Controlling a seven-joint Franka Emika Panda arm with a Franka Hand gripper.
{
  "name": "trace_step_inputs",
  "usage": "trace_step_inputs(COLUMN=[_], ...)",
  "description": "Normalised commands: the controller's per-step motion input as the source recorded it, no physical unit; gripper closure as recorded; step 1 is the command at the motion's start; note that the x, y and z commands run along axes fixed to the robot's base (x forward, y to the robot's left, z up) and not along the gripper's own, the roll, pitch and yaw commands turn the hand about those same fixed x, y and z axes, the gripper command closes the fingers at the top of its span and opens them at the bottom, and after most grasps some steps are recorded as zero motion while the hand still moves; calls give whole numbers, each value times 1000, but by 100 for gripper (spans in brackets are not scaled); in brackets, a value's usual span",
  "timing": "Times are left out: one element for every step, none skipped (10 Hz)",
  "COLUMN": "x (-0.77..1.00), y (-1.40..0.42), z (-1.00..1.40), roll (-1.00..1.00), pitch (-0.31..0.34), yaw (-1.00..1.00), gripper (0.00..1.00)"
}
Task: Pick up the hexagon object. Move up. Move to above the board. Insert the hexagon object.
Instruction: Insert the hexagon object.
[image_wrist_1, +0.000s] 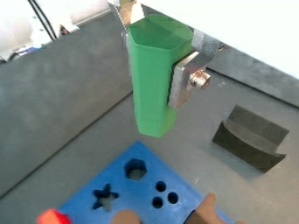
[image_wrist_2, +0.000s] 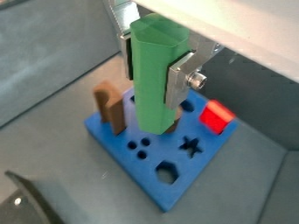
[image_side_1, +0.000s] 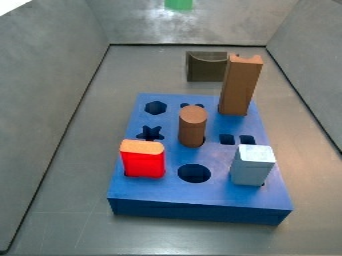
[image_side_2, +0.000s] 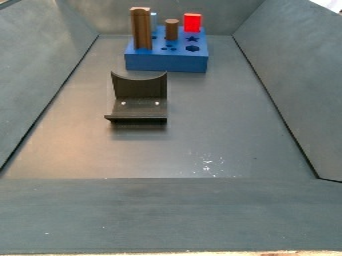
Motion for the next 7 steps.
trace_step_inputs(x=[363,86,-74,-237,-360,-414,-329], y=[194,-17,-306,-417,-374,-277,-97], z=[-1000,-1000,-1000,-1000,-1000,-1000,-934], roll=[0,0,0,14,10,17,0], pitch=[0,0,0,-6,-43,-90,-166], yaw=[129,57,0,0,0,0,0], gripper=[100,100,100,100,100,100,100])
